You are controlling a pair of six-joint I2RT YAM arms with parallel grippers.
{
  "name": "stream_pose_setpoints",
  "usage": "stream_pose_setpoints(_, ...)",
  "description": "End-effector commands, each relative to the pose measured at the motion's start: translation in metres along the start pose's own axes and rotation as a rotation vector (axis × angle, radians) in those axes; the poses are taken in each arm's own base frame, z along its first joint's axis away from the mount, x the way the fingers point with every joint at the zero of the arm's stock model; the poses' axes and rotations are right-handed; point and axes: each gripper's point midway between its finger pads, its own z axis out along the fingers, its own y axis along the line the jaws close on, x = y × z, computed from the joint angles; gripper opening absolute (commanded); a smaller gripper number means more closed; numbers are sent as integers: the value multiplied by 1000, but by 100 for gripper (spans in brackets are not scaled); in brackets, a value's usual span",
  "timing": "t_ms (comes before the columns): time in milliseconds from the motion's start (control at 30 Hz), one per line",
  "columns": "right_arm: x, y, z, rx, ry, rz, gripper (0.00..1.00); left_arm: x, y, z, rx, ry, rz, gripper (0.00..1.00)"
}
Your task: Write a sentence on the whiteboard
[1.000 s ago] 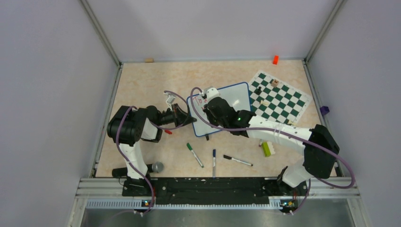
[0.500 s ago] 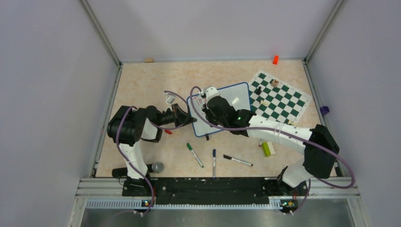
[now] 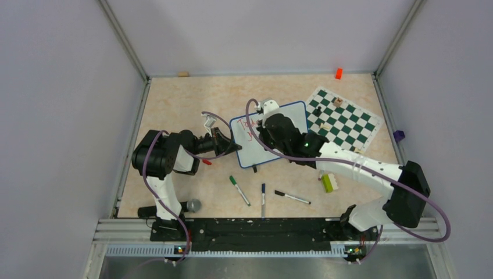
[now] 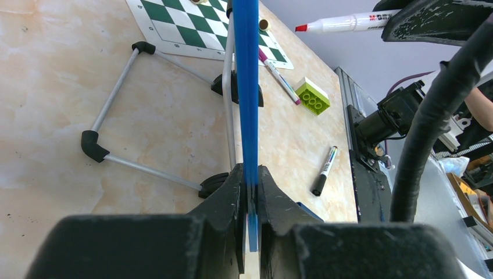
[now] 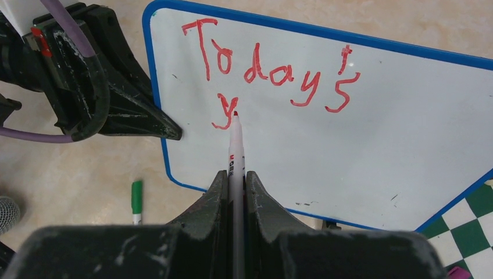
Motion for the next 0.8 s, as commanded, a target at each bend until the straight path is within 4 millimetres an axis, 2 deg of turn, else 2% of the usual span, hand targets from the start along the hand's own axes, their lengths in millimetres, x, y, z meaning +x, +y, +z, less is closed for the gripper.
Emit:
stream_pose_setpoints(0,-9,-5,3,30,-13,1,0,-9,-13,1,61,-8,142,0)
stream_pose_setpoints(767,-8,-11,21,97,-2,-24,0,-9,-13,1,60,-8,141,0)
